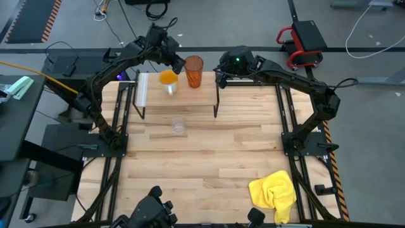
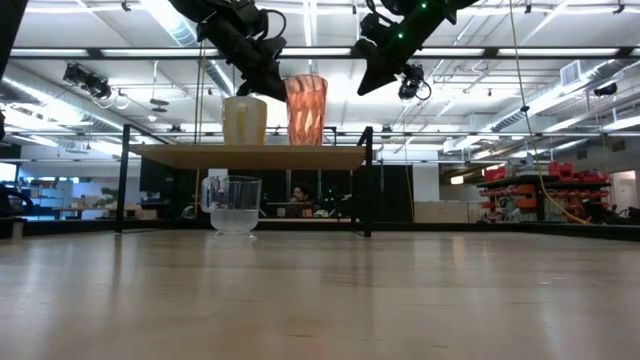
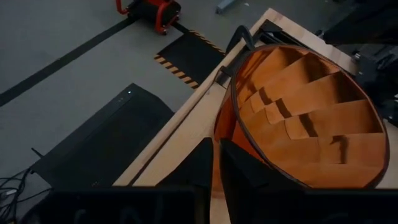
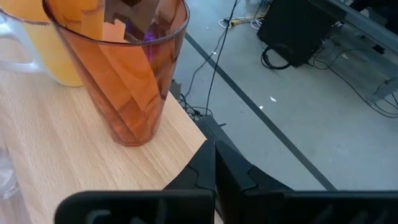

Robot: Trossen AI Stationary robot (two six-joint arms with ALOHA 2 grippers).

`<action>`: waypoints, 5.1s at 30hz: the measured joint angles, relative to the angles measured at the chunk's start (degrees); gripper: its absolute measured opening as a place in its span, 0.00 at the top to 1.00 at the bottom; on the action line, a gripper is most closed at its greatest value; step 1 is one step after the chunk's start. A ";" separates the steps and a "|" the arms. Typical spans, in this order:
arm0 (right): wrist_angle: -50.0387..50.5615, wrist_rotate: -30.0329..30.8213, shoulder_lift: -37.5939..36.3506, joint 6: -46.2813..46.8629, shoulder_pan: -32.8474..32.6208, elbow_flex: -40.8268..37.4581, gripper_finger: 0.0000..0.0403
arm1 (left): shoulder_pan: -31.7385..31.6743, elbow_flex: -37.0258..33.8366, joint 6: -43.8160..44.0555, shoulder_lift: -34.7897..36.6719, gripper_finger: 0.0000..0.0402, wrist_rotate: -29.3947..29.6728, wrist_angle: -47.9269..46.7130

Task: Stack small to large cups/mugs on shelf
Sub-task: Adjust the orange glass, then put the transparent mug on the shelf

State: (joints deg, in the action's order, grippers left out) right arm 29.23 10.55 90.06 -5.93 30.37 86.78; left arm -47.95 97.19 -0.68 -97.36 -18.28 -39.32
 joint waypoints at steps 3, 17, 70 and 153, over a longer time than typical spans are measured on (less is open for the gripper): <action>0.00 0.00 0.00 0.00 0.00 0.00 0.98 | 0.30 -0.02 -0.01 -0.02 0.92 0.00 -0.12; -0.12 -0.10 0.02 0.31 0.00 0.00 0.98 | 0.97 -0.02 -0.08 -0.02 0.91 -0.68 -0.25; 34.79 15.58 -7.81 25.20 -19.67 -8.58 0.96 | 22.41 -26.85 13.56 30.36 0.91 28.71 -31.82; -56.61 14.84 31.69 16.75 -28.37 -18.29 0.81 | 30.48 -59.36 19.88 29.05 0.79 26.21 16.78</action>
State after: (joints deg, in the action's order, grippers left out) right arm -27.38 25.39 121.75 10.82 2.00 68.49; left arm -17.47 37.82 19.20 -68.31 7.92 -22.54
